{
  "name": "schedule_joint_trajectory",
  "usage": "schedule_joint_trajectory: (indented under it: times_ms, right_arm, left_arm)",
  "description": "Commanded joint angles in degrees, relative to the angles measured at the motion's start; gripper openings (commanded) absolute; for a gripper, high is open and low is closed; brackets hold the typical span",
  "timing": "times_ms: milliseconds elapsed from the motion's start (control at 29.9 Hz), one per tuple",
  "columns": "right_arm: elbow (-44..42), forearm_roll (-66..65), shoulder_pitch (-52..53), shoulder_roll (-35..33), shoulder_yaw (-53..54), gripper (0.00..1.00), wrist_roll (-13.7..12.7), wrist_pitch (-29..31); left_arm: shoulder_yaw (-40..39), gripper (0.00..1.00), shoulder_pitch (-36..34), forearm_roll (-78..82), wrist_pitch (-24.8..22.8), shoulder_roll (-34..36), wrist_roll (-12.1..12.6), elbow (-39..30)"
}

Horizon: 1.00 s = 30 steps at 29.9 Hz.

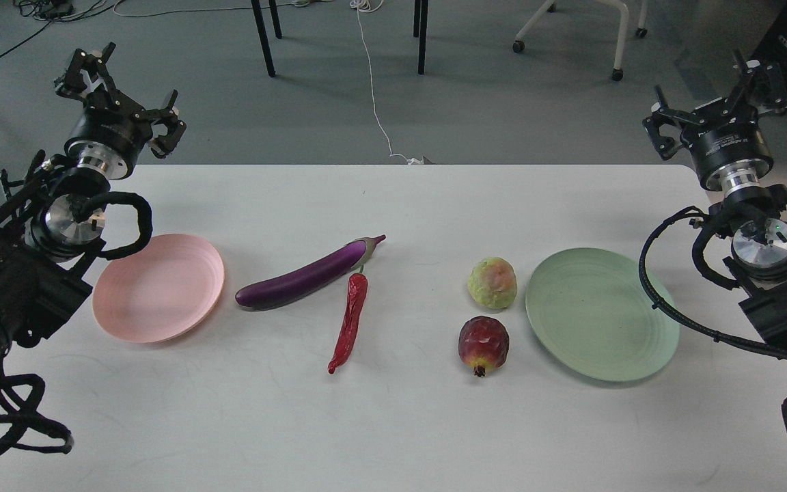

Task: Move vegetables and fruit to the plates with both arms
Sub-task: 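Raise the right arm and move the right hand toward the pale fruit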

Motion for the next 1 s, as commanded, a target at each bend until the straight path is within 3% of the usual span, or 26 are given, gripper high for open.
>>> schedule_joint_trajectory:
  times_ms: [0,267,568,769,969]
  right_arm:
    - [0.5,-1.0,0.6,-0.4,-1.6,1.00,0.1,0.0]
    - [1.5,-5.2,8.5,-4.7,-12.4,1.00,-0.1,0.0]
    - [4.8,-9.3,34.1,-5.4,-50.5,0.99,0.1,0.0]
    - [12.3,-23.9,48.7,-0.4,-74.0,0.99,0.3,0.0]
    - [19.0,-43.5,53.9,5.6,-85.5,0.98,0.4,0.0]
  left_arm:
    - [0.1,0.98,0.1,0.2,0.1,0.4,-0.2,-0.1]
    - [0.0,0.98,-0.1,0.1,0.0,0.7,-0.1,-0.1]
    - [-0.1,0.98,-0.1,0.0,-0.3,3.0,-0.3,-0.1]
    - [-0.1,0.98,-0.1,0.0,-0.3,3.5,-0.2,-0.3]
    - [0.0,0.98,-0.1,0.0,-0.4,3.9,-0.1,-0.3]
